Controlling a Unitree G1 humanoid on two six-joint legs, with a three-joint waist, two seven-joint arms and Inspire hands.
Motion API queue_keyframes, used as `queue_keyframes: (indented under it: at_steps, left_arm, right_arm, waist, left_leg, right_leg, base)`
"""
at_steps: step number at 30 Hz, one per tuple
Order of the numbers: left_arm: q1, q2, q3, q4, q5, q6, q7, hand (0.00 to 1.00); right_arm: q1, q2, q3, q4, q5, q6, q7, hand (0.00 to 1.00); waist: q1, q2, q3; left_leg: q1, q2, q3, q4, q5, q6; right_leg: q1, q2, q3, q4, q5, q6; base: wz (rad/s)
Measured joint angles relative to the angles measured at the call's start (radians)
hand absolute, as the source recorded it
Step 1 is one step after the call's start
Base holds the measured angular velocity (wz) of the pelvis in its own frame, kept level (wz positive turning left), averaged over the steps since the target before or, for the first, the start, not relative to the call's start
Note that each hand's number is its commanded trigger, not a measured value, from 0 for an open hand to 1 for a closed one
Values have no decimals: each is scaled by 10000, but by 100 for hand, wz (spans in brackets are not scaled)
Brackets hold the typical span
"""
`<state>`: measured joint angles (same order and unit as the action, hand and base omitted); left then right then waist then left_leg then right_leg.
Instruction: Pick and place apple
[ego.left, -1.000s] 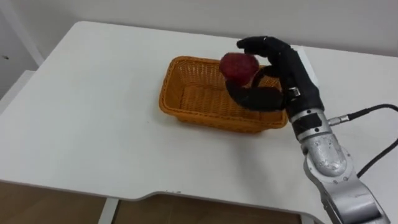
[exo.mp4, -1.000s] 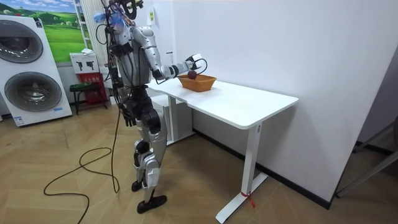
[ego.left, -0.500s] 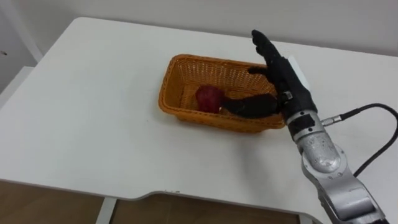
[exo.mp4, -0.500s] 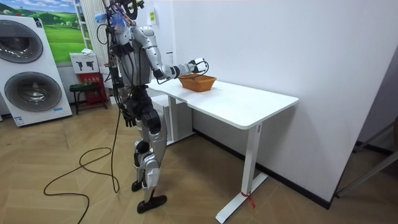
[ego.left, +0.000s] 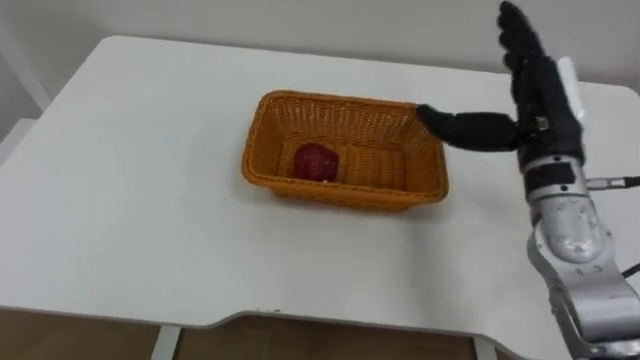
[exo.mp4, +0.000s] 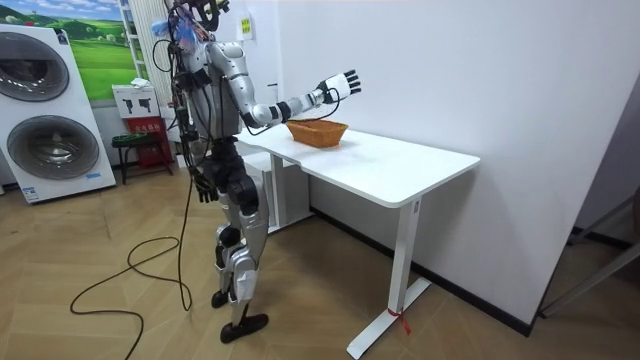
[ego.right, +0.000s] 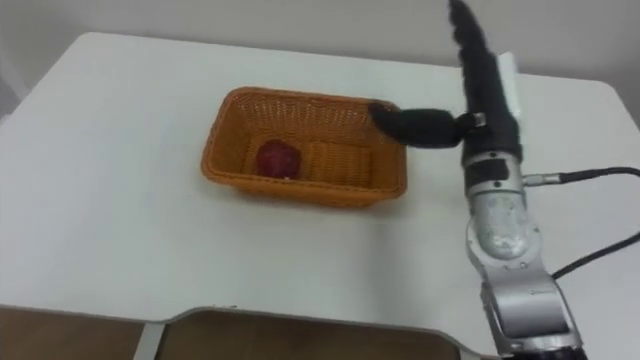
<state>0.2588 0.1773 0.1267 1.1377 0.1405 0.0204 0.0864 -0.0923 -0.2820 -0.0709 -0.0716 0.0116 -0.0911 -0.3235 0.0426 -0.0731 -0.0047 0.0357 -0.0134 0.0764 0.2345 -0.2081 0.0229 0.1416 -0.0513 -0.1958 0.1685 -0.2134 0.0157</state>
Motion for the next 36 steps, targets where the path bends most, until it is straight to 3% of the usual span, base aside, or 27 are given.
queue_keyframes:
  at_steps: [6,11,16,18,22,25,27,32,36]
  left_arm:
    - [150,-42,575,37,68,-283,305,0]
    - [408,-57,1016,27,50,-270,630,0]
    - [482,-60,1064,-46,-189,-254,774,0]
    - [456,-60,1093,-159,-201,-217,805,0]
    - [393,-65,1106,-404,-293,-180,808,0]
    - [370,-165,1460,-535,-313,-168,812,0]
    - [368,-160,1528,-592,-324,-170,813,0]
    - [335,-276,1514,-584,-440,-171,588,0]
    - [213,-297,1405,-486,-492,-173,497,0]
  right_arm:
    - [198,-114,-2295,-200,-113,-538,-2389,0]
    - [961,-379,-3924,-79,620,-648,-4107,0]
    - [1606,-389,-5104,1354,1941,-726,-5478,0]
    - [1758,-388,-5388,2845,3022,-699,-5833,0]
    - [2462,-215,-5450,4852,4991,-610,-6008,0]
    - [2619,-62,-5584,7015,6492,-513,-5639,0]
    - [2853,242,-5571,8149,7650,-450,-5188,0]
    - [3194,786,-4675,10371,7631,-381,-4332,0]
    - [3282,836,-2961,11908,6403,198,-2970,0]
  waist:
    - [-412,84,5]
    - [-824,47,-15]
    - [-1107,-33,-10]
    - [-1278,-35,-15]
    - [-1305,-13,-20]
    - [-1391,132,-22]
    - [-1382,203,-10]
    - [-1355,212,4]
    - [-1056,224,27]
  left_leg:
    - [96,23,46,-65,-3,-5]
    - [111,13,51,-205,9,-14]
    - [123,26,266,-225,10,-15]
    - [110,24,309,-272,8,-12]
    - [52,27,327,-284,6,-10]
    - [59,14,330,-299,5,-7]
    - [83,18,329,-315,6,-8]
    - [90,16,319,-331,1,-6]
    - [128,34,519,-332,-4,3]
  right_leg:
    - [-19,9,-6,23,0,0]
    - [-4,13,72,25,2,-4]
    - [-131,20,291,34,2,-4]
    - [-166,16,344,38,4,-2]
    - [-196,21,420,50,5,-1]
    - [-191,12,477,42,4,0]
    - [-179,17,484,41,-3,3]
    - [-163,23,553,29,-8,5]
    - [-289,29,757,10,-20,16]
  base:
    - [-3]
    - [-3]
    - [-12]
    - [-7]
    - [-2]
    - [0]
    - [0]
    - [0]
    - [-11]
